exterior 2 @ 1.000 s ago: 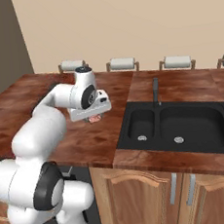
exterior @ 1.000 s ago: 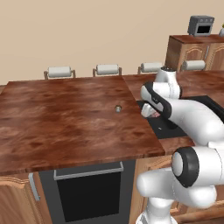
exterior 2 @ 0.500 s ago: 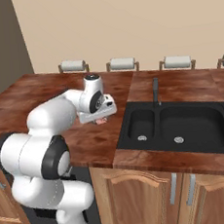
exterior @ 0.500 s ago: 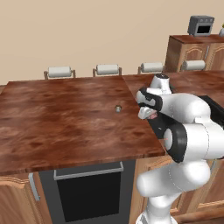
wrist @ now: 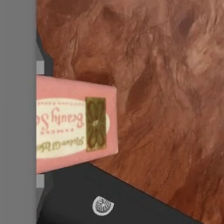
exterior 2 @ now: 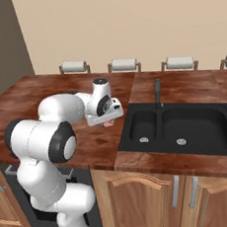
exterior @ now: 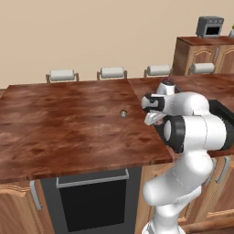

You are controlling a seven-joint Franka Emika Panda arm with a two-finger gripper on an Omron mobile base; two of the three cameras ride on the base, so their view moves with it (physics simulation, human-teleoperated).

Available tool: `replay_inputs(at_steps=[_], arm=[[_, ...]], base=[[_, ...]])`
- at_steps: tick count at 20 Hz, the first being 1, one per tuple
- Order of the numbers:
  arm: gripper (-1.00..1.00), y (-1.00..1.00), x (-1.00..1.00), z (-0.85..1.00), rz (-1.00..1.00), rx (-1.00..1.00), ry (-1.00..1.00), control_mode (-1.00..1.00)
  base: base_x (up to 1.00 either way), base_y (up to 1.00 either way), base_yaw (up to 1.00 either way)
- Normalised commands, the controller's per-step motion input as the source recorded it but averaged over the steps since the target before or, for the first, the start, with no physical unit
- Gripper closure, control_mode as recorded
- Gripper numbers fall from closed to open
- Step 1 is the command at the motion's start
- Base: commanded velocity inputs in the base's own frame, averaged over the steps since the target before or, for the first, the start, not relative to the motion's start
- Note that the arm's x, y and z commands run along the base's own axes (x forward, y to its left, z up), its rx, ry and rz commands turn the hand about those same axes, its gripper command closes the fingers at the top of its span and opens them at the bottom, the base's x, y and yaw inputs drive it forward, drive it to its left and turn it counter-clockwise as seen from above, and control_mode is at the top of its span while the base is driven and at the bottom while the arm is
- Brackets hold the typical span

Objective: Open the cabinet. Pick the bar soap and place it next to the sink. Then close the cabinet.

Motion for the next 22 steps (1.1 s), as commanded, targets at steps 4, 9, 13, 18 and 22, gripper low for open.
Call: replay_inputs(at_steps=[4, 9, 13, 18, 22], arm=[[1.0, 0.0, 0.15, -0.44, 0.0, 0.0, 0.0, -1.0], [1.0, 0.0, 0.17, -0.34, 0.0, 0.0, 0.0, -1.0], [1.0, 0.0, 0.18, -0.45, 0.0, 0.0, 0.0, -1.0], [1.0, 0.0, 0.28, -0.45, 0.0, 0.0, 0.0, -1.0], [1.0, 0.0, 0.19, -0.25, 0.0, 0.0, 0.0, -1.0]], base=[[0.0, 0.0, 0.0], [0.0, 0.0, 0.0], [0.0, 0.0, 0.0], [0.0, 0.0, 0.0], [0.0, 0.0, 0.0]])
